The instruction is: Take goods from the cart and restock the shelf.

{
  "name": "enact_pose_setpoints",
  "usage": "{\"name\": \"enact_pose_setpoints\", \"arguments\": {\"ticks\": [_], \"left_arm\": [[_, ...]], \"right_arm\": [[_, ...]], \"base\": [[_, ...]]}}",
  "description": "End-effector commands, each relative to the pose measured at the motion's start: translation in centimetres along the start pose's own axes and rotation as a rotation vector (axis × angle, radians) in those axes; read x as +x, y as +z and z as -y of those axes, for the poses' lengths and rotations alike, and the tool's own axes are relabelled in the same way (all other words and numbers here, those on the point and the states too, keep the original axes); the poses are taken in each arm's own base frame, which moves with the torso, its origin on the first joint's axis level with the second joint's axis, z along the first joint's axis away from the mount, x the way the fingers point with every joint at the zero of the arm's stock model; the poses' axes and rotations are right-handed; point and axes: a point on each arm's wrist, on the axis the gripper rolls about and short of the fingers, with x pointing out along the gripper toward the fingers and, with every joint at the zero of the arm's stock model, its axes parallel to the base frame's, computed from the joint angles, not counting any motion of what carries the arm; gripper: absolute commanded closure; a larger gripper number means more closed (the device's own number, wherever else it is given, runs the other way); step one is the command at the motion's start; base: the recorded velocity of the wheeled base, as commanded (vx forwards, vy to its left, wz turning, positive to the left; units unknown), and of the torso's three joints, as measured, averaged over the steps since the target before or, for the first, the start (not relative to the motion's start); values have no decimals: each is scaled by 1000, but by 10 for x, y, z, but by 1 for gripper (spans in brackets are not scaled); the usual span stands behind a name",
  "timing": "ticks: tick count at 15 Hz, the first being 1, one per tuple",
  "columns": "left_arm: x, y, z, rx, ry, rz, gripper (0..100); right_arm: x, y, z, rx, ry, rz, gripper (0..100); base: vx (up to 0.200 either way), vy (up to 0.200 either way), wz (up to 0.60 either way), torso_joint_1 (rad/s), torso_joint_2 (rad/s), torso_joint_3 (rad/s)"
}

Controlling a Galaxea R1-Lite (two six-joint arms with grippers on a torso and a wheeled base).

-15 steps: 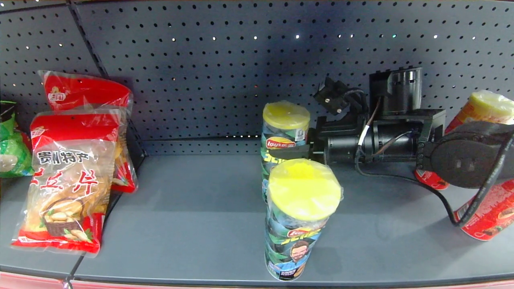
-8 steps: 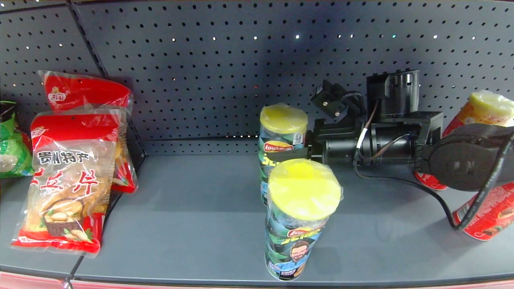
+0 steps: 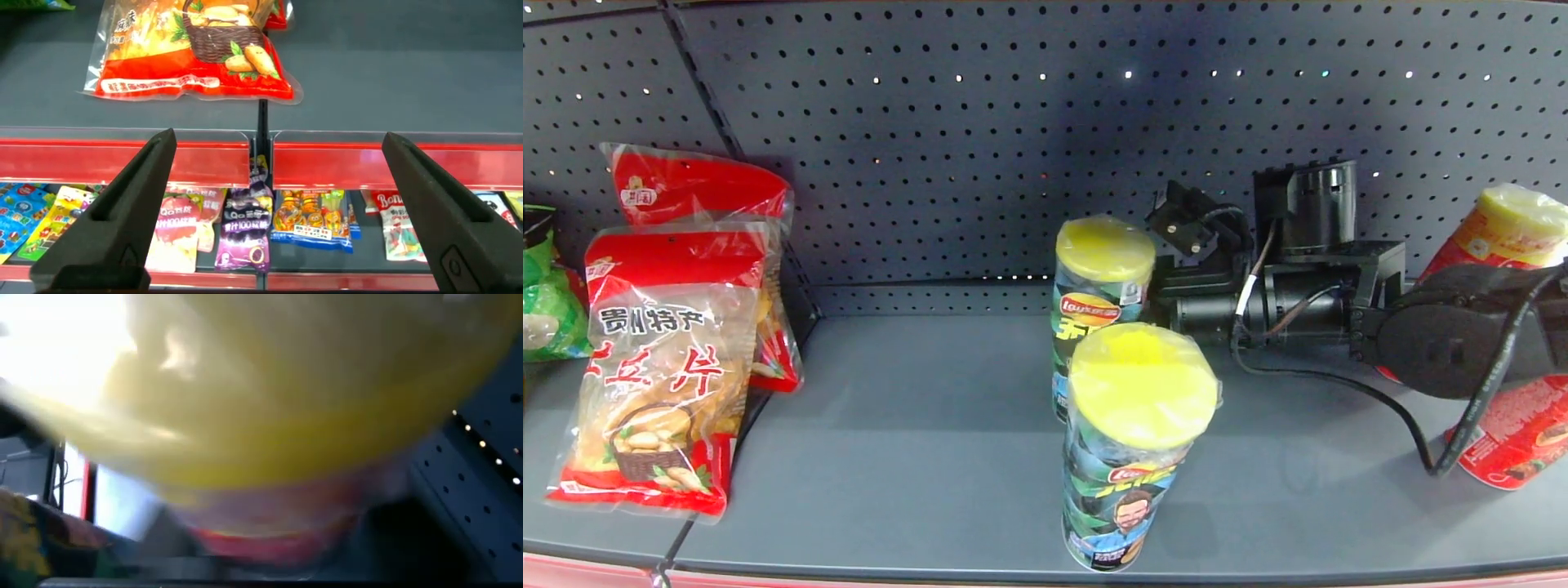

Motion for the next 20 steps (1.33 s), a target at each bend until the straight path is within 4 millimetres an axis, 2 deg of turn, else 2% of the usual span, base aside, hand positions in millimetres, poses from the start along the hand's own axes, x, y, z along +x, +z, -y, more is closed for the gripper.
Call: {"name": "enact_pose_setpoints", "arguments": {"ticks": [1, 4, 7, 9, 11, 20], "left_arm": [[0, 0, 0, 0, 0, -1, 0], [0, 0, 0, 0, 0, -1, 0], [0, 0, 0, 0, 0, -1, 0], [0, 0, 0, 0, 0, -1, 0], [0, 0, 0, 0, 0, -1, 0], [0, 0, 0, 0, 0, -1, 0]], "right_arm": [[0, -1, 0, 0, 1, 0, 0], [-4, -1, -2, 0, 0, -1, 0], [-21, -8, -9, 19, -13, -21, 0], [-44, -14, -9, 37, -59, -33, 0], [-54, -17, -7, 48, -89, -40, 0], [-45, -26, 3, 61, -130, -60, 0]], "base": [[0, 0, 0, 0, 0, 0], [0, 0, 0, 0, 0, 0], [0, 0, 0, 0, 0, 0], [0, 0, 0, 0, 0, 0], [0, 0, 0, 0, 0, 0], [0, 0, 0, 0, 0, 0]]}}
